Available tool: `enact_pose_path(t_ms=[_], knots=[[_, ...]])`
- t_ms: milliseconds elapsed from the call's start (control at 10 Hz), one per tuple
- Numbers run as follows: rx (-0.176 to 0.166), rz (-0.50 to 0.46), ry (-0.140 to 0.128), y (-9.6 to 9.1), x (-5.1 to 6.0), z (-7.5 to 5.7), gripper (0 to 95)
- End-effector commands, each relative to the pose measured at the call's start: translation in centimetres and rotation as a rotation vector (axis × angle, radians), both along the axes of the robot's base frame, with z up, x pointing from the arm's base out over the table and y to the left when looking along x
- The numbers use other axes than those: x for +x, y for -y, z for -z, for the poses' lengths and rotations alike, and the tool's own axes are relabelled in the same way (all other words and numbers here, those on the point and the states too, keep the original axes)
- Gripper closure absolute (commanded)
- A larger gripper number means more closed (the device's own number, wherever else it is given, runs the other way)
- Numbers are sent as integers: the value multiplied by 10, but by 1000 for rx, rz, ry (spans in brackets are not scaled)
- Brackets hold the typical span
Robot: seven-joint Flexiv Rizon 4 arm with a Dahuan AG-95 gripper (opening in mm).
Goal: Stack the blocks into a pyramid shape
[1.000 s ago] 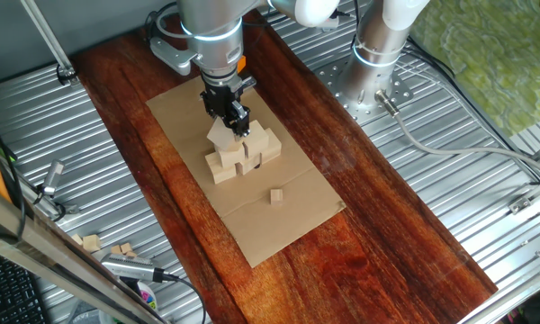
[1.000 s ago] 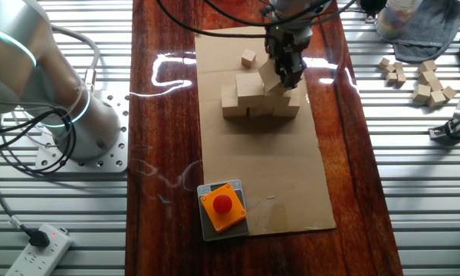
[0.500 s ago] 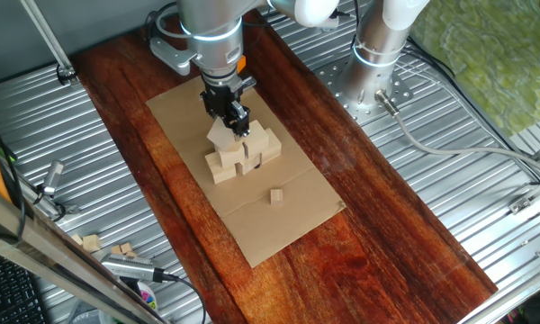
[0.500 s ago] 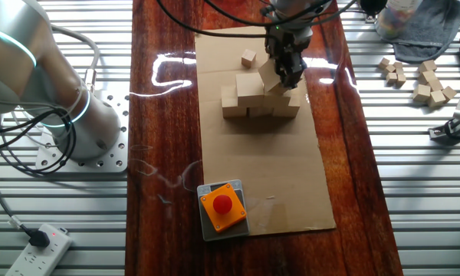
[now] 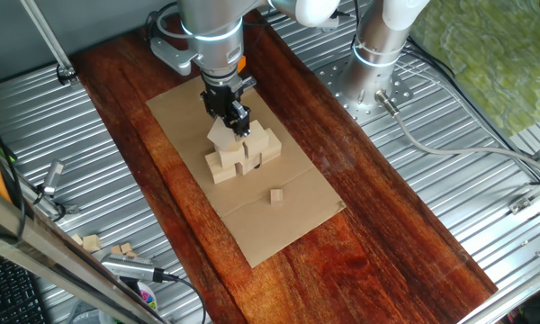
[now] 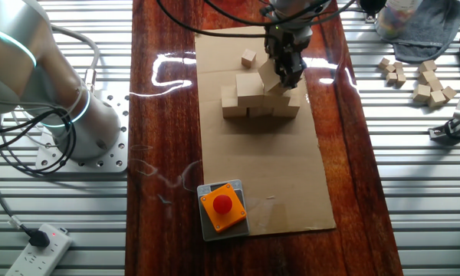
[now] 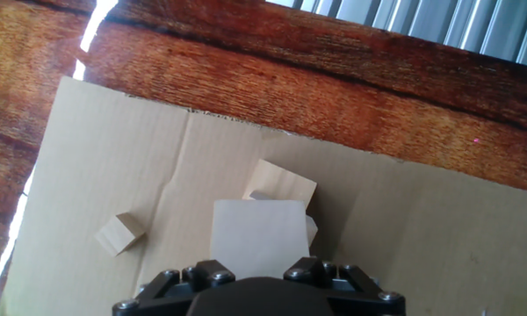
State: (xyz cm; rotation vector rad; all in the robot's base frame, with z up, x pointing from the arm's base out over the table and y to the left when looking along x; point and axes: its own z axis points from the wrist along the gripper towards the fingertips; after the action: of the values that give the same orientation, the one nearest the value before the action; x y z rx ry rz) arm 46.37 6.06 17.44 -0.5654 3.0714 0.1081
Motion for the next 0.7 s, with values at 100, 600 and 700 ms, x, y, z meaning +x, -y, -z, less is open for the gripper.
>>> enact_pose_path(t_ms=[100,600,700], knots=[[-3,-1,-2,0,0,0,760],[-4,-6,-7,0,0,0,570],[-4,-8,-9,0,0,0,380]])
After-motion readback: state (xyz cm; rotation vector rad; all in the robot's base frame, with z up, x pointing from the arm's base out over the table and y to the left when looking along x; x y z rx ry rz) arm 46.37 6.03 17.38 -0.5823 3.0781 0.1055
